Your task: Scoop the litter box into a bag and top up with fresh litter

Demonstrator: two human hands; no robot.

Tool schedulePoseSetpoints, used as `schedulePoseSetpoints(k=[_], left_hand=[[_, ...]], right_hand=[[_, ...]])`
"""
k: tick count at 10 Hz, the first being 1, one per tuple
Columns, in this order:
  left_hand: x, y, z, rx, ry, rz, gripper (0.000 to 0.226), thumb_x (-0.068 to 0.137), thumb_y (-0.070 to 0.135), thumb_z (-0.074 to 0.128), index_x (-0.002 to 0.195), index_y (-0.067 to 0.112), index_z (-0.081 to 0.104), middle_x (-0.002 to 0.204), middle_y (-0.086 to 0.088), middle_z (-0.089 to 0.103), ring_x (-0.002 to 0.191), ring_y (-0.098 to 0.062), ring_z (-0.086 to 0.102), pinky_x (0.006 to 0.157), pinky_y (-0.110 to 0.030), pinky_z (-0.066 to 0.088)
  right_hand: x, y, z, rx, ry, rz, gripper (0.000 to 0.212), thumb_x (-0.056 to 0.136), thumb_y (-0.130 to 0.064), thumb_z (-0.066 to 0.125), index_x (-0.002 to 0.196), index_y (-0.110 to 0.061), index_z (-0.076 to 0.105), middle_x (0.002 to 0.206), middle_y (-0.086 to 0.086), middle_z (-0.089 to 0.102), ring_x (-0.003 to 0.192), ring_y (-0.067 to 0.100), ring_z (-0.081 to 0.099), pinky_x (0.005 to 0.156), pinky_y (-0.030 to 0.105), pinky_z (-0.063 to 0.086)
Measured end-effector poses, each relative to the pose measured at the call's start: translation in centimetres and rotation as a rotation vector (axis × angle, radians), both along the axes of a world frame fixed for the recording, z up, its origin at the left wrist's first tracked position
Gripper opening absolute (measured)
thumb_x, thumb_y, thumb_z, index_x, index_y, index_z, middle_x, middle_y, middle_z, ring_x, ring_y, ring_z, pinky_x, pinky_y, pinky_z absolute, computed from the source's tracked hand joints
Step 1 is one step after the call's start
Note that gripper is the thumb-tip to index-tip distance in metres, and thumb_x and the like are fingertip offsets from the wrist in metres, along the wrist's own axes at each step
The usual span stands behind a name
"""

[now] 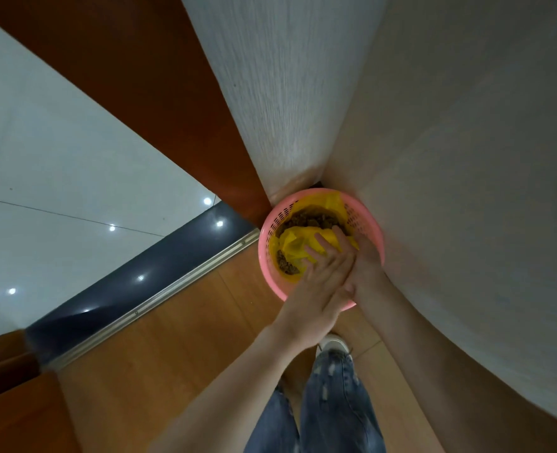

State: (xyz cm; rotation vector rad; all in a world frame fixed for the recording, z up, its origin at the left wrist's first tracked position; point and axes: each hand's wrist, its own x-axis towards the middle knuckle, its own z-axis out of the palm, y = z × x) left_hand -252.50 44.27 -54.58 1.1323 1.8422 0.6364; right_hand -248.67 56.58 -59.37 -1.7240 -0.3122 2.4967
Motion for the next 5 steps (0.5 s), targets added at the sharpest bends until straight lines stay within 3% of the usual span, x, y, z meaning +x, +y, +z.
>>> schedulePoseSetpoints(k=[1, 2, 3, 4, 5], left_hand=[[-1.4, -0.3, -1.6, -0.177, 0.14, -0.025, 0.05, 0.103, 0.042, 0.01, 0.151, 0.028, 0.006, 0.159, 0.01, 0.001, 0.142, -0.002, -0.011, 0.12, -0.037, -0.004], [-2.7, -0.1, -2.0, -0.243, 0.243, -0.007, 0.052, 0.103, 0.041, 0.014, 0.152, 0.024, 0.013, 0.16, 0.005, 0.009, 0.147, -0.012, 0.002, 0.12, -0.036, 0.005], [-3.0, -0.1, 0.1, -0.144, 0.301, 0.118, 0.047, 0.102, 0.035, 0.034, 0.143, 0.014, 0.039, 0.145, -0.004, 0.041, 0.132, -0.019, 0.039, 0.106, -0.031, 0.035], [-3.6, -0.5, 4.1, -0.066, 0.368, 0.177, 0.028, 0.101, 0.026, 0.041, 0.115, 0.012, 0.059, 0.107, -0.001, 0.058, 0.091, -0.016, 0.059, 0.075, -0.027, 0.052], [-3.4, -0.4, 9.8, 0.028, 0.397, 0.25, 0.025, 0.102, 0.024, 0.037, 0.104, 0.011, 0.059, 0.095, -0.001, 0.062, 0.076, -0.013, 0.057, 0.067, -0.028, 0.053]], right_hand=[[0.2, 0.9, 0.4, 0.811, -0.237, 0.329, 0.049, 0.101, -0.029, 0.033, 0.148, -0.015, 0.029, 0.149, -0.004, 0.042, 0.127, -0.011, 0.037, 0.11, 0.02, 0.023], [-0.1, 0.0, 4.0, -0.322, -0.021, -0.057, 0.046, 0.102, -0.033, 0.028, 0.142, -0.013, 0.04, 0.145, 0.007, 0.045, 0.129, 0.018, 0.044, 0.105, 0.037, 0.036], [0.6, -0.2, 4.6, -0.077, -0.095, -0.145, 0.017, 0.097, -0.013, 0.044, 0.098, -0.003, 0.059, 0.097, 0.014, 0.059, 0.084, 0.023, 0.058, 0.068, 0.032, 0.048], [1.1, -0.1, 8.0, -0.032, -0.137, -0.121, 0.029, 0.092, -0.009, 0.04, 0.064, -0.015, 0.037, 0.049, 0.0, 0.035, 0.039, 0.01, 0.035, 0.037, 0.02, 0.028], [0.9, -0.1, 13.9, 0.098, -0.129, 0.055, 0.036, 0.094, -0.018, 0.04, 0.06, -0.021, 0.028, 0.041, -0.006, 0.021, 0.031, 0.009, 0.018, 0.034, 0.017, 0.013]])
